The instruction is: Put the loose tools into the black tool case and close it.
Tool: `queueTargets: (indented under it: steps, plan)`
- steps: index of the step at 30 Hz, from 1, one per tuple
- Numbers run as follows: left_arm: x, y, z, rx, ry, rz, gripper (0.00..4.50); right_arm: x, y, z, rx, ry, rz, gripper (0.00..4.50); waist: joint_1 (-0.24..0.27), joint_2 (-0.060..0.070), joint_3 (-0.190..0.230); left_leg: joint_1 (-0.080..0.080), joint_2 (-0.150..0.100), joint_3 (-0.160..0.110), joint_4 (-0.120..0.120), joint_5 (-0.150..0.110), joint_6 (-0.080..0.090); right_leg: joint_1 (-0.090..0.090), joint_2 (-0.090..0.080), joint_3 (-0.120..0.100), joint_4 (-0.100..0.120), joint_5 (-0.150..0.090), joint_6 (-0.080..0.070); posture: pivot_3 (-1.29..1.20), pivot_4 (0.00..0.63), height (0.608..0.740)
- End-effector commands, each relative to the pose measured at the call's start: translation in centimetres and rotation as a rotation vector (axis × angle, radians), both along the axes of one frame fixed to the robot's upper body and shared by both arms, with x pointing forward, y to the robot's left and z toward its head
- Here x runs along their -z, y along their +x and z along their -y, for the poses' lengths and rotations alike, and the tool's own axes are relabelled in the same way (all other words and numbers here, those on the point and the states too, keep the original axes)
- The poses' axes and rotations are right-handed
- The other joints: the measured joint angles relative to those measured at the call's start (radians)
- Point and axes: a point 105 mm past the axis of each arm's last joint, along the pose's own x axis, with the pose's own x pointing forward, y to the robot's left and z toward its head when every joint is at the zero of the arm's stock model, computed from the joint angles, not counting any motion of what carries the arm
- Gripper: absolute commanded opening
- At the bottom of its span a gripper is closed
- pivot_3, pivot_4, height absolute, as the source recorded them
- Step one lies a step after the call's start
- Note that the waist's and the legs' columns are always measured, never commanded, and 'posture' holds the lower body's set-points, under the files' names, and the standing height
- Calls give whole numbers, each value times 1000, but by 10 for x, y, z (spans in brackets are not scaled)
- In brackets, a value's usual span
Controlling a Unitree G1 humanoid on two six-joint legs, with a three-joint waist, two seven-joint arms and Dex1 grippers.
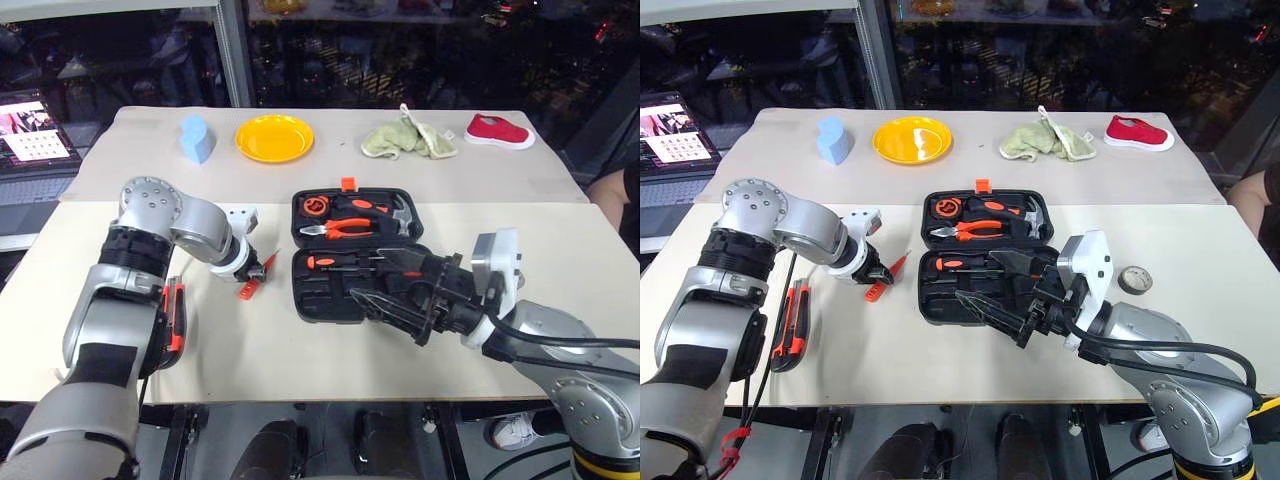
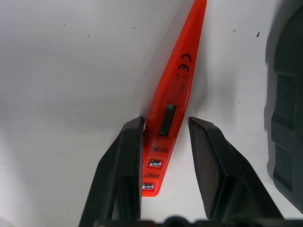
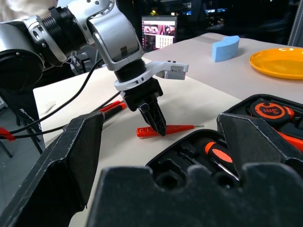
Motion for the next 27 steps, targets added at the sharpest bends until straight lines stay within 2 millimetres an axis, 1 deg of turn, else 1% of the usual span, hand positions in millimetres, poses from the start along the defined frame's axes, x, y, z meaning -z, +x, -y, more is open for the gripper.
queueTargets:
  steps: [1, 2, 3, 4, 12, 14, 16, 18, 20, 21, 24, 27]
  plan:
    - [6, -2, -7, -2, 28, -6, 1346, -14, -6, 2, 5, 16, 74, 4500, -1, 0, 0, 1, 0, 0, 0, 0, 0, 1, 0, 0, 0, 0, 0, 0, 150, 740]
    - [7, -2, -10, -4, 33, -7, 1062, -15, -6, 2, 7, 17, 75, 4500, -1, 0, 0, 1, 0, 0, 0, 0, 0, 2, 0, 0, 0, 0, 0, 0, 150, 740]
    - [7, -2, -11, -4, 35, -7, 943, -15, -6, 2, 8, 17, 76, 4500, -2, 0, 0, 1, 0, 0, 0, 0, 0, 2, 0, 0, 0, 0, 1, 0, 150, 740]
    - [7, -2, -12, -3, 38, -5, 442, -16, -6, 3, 9, 17, 77, 4500, -2, 0, 0, 1, 0, 0, 0, 0, 0, 2, 0, 0, 0, 0, 1, 0, 150, 740]
    - [4, -1, -19, 17, 52, 14, 409, -18, -5, 8, 29, 10, 80, 4500, -2, 0, 0, 2, 0, 0, 0, 0, 0, 2, 0, 0, 0, 0, 1, 0, 150, 740]
    - [-4, -5, -15, 133, 71, 71, 409, -18, -5, 10, 34, 4, 76, 4500, -5, 0, 0, 1, 1, 0, 0, 0, 0, 2, 0, 0, -1, -1, 1, 0, 150, 740]
    - [-11, -12, -11, 245, 73, 90, 409, -17, -5, 12, 38, -2, 70, 4500, -9, -1, 0, 1, 1, 0, -1, 0, 0, 1, 0, 0, -1, -1, 1, 0, 150, 740]
    - [-22, -9, -8, 376, 66, 183, 409, -16, -6, 15, 40, -12, 60, 4500, -10, -1, 0, -1, 1, 1, -1, 0, 0, -1, 0, 0, -1, -1, 1, 0, 150, 740]
    - [-32, -6, -6, 565, 70, 275, 409, -15, -6, 17, 42, -27, 51, 4500, -9, 0, 1, -2, 0, 2, -2, 0, 0, -3, 1, 1, -1, -1, 0, 0, 150, 740]
    - [-40, -6, 0, 694, 45, 325, 409, -14, -6, 19, 45, -34, 46, 4500, -9, 0, 1, -3, 0, 3, -2, 0, 0, -5, 1, 0, -1, -1, -1, 0, 150, 740]
    - [-58, -13, 14, 1050, 16, 387, 409, -14, -4, 25, 57, -44, 32, 4500, 1, 0, 1, -6, 0, 3, -2, 0, 0, -6, 1, 0, -2, -2, -2, 0, 150, 740]
    - [-67, -11, 23, 1304, 65, 425, 409, -12, -4, 27, 63, -58, 22, 4500, 6, -1, 1, -12, 1, 2, 0, 0, 2, -8, -1, -1, -4, -2, -2, 0, 150, 740]
